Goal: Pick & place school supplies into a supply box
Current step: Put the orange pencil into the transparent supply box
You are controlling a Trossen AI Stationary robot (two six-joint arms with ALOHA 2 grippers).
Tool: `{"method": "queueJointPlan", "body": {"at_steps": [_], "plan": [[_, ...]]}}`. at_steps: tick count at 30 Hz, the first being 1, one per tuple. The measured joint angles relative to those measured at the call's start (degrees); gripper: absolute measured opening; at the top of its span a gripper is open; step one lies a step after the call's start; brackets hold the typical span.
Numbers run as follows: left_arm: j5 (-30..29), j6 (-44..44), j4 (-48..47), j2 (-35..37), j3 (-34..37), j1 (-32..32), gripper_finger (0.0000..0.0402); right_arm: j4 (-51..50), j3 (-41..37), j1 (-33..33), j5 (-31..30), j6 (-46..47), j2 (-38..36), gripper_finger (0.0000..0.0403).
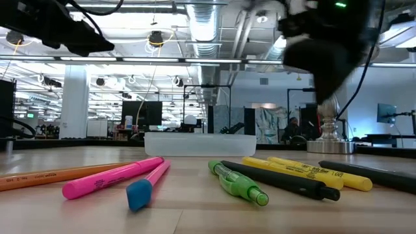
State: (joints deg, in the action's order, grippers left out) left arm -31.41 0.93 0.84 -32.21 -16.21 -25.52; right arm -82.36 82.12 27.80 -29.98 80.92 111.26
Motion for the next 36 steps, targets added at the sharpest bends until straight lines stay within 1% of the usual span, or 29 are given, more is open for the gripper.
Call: {"method": "queueJointPlan", "body": {"at_steps": [1, 5, 7, 10, 13, 17, 21, 25, 29, 32, 36], "plan": [[0.3, -0.7, 0.3, -0.9, 0.0, 0.0, 0.0189, -0.2, -1.2, 1.4, 0.2, 2.6, 0.0, 0.0116], [5.0, -4.2, 0.6, -6.6, 0.0, 0.0, 0.0189, -1.5, -5.3, 6.2, 0.2, 12.2, 0.0, 0.0116], [8.4, -5.8, 2.6, -10.2, 0.0, 0.0, 0.0189, -1.8, -6.7, 8.1, 0.1, 16.9, 0.0, 0.0116], [15.3, -7.1, 7.9, -16.1, 0.0, 0.0, 0.0189, -2.8, -8.5, 10.1, 0.1, 22.0, 0.0, 0.0116], [21.0, -8.2, 10.1, -22.5, -1.9, 0.0, 0.0189, -3.8, -9.3, 11.3, 0.0, 25.2, 0.0, 0.0116], [26.0, -8.6, 10.1, -31.9, -6.2, 0.0, 0.0189, -6.2, -9.4, 12.1, -2.7, 28.6, 0.0, 0.0116], [31.4, -5.2, 10.3, -42.1, -10.9, 0.0, 0.0189, -6.9, -9.4, 12.0, -3.3, 28.6, 0.0, 0.0116], [33.5, -0.9, 10.2, -51.3, -15.3, 0.0, 0.0189, -7.0, -9.4, 12.1, -4.6, 28.4, 0.0, 0.0116], [35.0, 3.0, 10.2, -58.1, -18.9, 0.0, 0.0186, -6.9, -9.4, 12.4, -6.0, 28.3, 0.0, 0.0116], [35.7, 4.9, 10.2, -61.0, -20.7, 0.0, 0.0179, -6.8, -9.4, 12.4, -6.1, 28.3, 0.0, 0.0116], [35.6, 6.1, 10.2, -61.7, -20.9, 0.0, 0.0169, -6.6, -9.4, 12.4, -6.1, 28.2, 0.0, 0.0116]]}}
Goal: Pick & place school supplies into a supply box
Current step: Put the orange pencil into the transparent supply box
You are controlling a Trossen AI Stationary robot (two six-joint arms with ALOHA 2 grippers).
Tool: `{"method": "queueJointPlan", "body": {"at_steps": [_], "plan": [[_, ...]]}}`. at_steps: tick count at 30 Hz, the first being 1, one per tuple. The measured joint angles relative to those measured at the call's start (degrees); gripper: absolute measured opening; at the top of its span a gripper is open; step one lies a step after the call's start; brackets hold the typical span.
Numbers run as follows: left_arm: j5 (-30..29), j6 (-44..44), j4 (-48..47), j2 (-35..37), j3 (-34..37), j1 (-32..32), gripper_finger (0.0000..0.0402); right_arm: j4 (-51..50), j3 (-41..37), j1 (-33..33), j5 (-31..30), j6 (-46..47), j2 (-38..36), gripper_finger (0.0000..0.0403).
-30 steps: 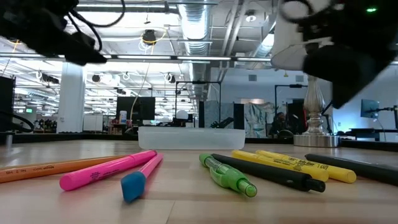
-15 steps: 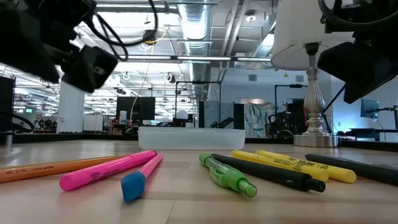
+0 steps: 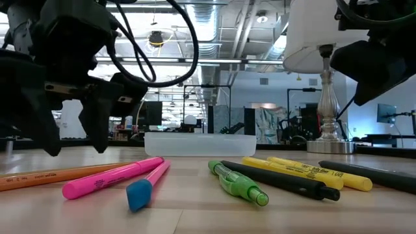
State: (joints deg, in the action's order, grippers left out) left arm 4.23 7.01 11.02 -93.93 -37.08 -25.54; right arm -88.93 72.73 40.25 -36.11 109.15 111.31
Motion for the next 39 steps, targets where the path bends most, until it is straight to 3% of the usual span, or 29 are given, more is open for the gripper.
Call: {"method": "queueJointPlan", "body": {"at_steps": [20, 32, 39], "plan": [[0.0, 4.2, 5.2, 0.1, 0.0, 0.9, 0.0160, 0.9, 0.0, 0.0, -1.7, -0.1, 0.0, 0.0116], [5.8, 4.7, 9.9, 0.0, 2.5, 3.4, 0.0160, 0.9, 0.0, 0.0, -1.7, -0.1, 0.0, 0.0116], [6.1, 4.4, 12.2, -1.9, 2.7, 3.4, 0.0160, 0.9, 0.0, 0.0, -1.7, -0.1, 0.0, 0.0116]]}}
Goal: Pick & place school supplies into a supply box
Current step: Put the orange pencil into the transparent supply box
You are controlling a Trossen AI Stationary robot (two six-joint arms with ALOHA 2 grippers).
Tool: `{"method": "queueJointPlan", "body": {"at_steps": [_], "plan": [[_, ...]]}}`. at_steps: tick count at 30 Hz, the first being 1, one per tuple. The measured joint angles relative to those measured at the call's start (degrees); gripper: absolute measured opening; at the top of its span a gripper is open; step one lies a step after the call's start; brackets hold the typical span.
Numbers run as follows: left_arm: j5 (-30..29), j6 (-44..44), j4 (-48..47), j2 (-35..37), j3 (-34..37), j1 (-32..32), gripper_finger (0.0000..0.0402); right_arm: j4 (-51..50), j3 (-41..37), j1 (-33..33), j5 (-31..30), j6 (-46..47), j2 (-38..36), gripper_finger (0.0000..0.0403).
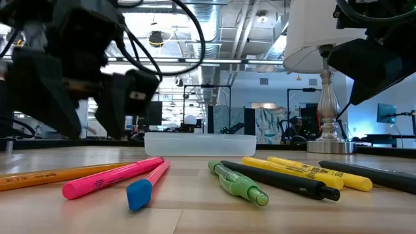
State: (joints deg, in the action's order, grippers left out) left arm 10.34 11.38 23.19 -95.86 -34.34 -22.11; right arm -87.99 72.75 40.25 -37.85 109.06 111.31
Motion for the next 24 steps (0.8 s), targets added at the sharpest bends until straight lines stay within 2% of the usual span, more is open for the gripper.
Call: {"method": "queueJointPlan", "body": {"at_steps": [4, 7, 17, 24], "plan": [[1.7, -0.1, 3.4, -5.1, -0.7, 0.0, 0.0160, 0.3, -0.1, 0.1, 0.0, 0.0, 0.0, 0.0116], [1.9, -0.8, 3.6, -6.4, -1.5, 0.0, 0.0160, 0.4, -0.2, 0.3, 0.0, 0.0, 0.0, 0.0116], [1.6, -3.0, -0.4, -6.1, -1.6, 0.1, 0.0160, 0.5, -0.4, 0.6, 0.0, 0.0, 0.0, 0.0116], [0.8, -4.6, -8.8, -2.9, -1.5, 0.1, 0.0160, 0.6, -0.4, 0.6, 0.0, 0.0, 0.0, 0.0116]]}}
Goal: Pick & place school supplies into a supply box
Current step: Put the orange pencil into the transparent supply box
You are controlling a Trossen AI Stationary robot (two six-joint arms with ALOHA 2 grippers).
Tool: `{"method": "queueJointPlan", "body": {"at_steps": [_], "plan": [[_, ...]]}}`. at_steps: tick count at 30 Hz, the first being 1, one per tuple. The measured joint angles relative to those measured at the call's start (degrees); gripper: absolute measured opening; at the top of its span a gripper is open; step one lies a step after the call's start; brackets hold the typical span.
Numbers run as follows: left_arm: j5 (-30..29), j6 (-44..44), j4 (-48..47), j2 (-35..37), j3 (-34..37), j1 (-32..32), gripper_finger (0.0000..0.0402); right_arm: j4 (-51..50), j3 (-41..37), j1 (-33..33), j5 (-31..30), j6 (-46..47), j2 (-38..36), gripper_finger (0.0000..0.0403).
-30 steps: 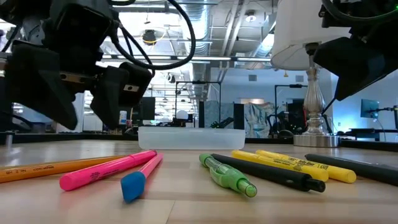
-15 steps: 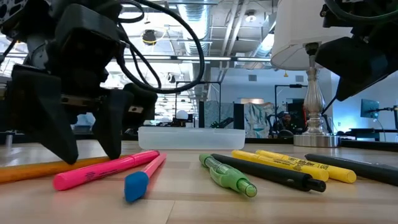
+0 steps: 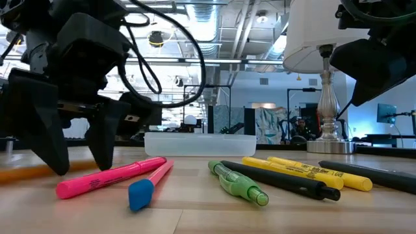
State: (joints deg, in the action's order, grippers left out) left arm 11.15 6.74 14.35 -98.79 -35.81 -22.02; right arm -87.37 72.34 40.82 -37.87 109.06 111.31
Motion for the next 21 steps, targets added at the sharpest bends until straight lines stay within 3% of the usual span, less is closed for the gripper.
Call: {"method": "queueJointPlan", "body": {"at_steps": [13, 21], "plan": [[-5.6, -2.7, -14.0, 9.0, 0.3, -1.6, 0.0160, 0.0, 0.0, 0.0, -0.2, 0.0, 0.0, 0.0116], [-10.1, -9.6, -32.5, 19.0, 0.2, -4.8, 0.0160, 0.0, 0.0, 0.0, -1.9, -0.1, 0.0, 0.0116]]}}
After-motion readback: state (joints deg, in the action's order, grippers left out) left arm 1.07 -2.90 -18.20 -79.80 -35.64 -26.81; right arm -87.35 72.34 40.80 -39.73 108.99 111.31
